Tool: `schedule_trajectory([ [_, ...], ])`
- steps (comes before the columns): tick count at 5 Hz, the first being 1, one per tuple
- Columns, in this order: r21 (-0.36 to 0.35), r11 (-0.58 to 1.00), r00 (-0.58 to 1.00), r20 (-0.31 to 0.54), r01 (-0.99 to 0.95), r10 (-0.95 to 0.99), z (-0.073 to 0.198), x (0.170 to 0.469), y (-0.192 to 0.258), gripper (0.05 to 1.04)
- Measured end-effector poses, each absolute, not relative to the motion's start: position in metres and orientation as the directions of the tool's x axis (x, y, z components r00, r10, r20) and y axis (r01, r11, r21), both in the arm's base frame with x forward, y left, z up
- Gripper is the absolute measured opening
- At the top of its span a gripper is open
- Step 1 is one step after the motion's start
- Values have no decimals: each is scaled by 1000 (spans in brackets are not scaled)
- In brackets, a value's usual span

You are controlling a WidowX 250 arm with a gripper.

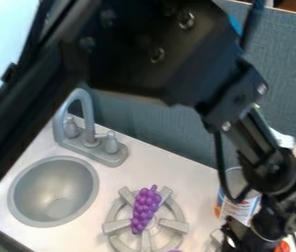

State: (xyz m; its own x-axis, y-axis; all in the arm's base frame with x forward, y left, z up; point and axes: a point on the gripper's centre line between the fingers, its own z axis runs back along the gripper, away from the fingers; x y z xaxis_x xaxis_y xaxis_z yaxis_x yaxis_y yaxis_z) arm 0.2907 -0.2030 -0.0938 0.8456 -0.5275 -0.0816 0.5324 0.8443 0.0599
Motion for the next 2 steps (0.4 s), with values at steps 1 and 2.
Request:
schedule_trajectory([
  [1, 55, 876, 878, -6, 479, -479, -60, 285, -193, 1012],
  [2, 48, 898, 897, 52, 436, -439, -36, 279, -178, 1009],
])
